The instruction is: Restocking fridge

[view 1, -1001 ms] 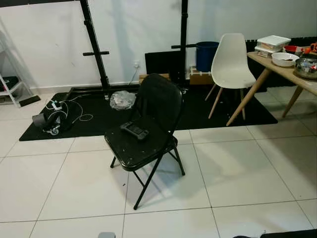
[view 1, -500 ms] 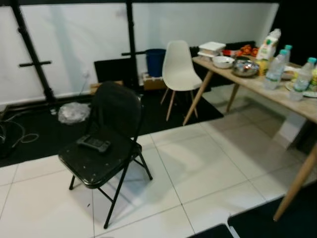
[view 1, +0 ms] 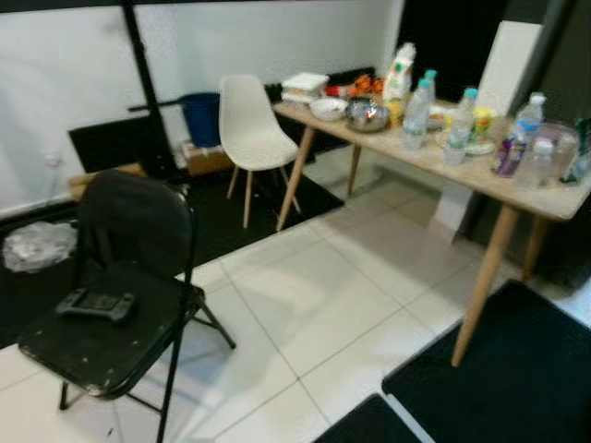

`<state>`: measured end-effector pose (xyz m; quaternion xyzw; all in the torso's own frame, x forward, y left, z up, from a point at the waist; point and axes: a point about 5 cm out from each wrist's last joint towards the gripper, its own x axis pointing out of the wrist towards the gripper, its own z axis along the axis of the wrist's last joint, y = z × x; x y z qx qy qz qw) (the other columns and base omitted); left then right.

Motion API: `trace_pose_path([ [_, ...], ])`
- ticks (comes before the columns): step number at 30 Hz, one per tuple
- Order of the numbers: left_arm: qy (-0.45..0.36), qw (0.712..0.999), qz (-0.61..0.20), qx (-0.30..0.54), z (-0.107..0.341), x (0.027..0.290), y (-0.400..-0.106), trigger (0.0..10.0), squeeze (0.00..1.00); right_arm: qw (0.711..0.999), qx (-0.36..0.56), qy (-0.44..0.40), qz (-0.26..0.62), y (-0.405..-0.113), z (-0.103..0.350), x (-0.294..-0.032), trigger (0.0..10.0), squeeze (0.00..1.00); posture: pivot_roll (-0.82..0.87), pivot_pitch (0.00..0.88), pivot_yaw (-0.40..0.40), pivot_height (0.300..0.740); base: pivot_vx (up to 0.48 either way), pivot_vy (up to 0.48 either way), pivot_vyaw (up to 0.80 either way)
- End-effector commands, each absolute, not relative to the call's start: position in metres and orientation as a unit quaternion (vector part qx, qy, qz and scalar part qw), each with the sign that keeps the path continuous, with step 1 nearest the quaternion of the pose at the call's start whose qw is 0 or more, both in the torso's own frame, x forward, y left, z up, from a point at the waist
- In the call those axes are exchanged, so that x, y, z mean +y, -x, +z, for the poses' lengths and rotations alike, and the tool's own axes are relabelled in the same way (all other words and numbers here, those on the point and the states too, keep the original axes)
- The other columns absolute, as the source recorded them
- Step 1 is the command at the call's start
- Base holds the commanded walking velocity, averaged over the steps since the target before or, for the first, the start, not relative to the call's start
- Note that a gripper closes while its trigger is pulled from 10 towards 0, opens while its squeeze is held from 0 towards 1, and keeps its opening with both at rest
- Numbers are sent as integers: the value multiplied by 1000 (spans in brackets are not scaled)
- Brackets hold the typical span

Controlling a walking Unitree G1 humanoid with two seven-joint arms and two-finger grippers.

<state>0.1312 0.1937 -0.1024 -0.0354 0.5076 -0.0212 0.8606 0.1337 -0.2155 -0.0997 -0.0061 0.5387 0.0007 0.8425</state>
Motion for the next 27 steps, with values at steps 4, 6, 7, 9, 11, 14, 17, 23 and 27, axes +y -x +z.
trace_pose_path([
  [4,39,865,-17,501,-101,194,-134,10000,0,847,532,4,-5,-135,-99,-218,10000,0,-56,0,37,740,0,0,0],
  [6,46,865,-13,499,-101,194,-134,10000,0,846,532,4,-5,-135,-99,-218,10000,0,-56,0,36,740,0,0,0],
  [7,46,865,-12,499,-101,194,-134,10000,0,846,532,4,-4,-135,-99,-218,10000,0,-56,0,36,740,0,0,0],
  [9,44,865,-11,500,-101,194,-134,10000,0,846,532,5,-3,-135,-99,-218,10000,0,-55,0,32,740,0,0,0],
  [11,43,865,-11,500,-101,194,-134,10000,0,847,532,5,-3,-135,-99,-218,10000,0,-55,0,28,740,0,0,0],
  [14,43,864,-11,501,-102,193,-133,10000,0,846,533,7,-1,-135,-99,-219,10000,0,-55,0,25,740,0,0,0],
  [17,43,864,-10,502,-102,193,-133,10000,0,844,536,12,3,-135,-99,-219,10000,0,-53,0,20,740,0,0,-267],
  [23,42,864,-7,502,-102,194,-133,10000,0,844,535,16,4,-136,-98,-221,10000,0,-51,0,20,740,0,0,-800],
  [27,39,865,-5,501,-101,196,-135,10000,0,847,532,13,0,-138,-97,-222,10000,0,-51,0,23,740,0,0,-753],
])
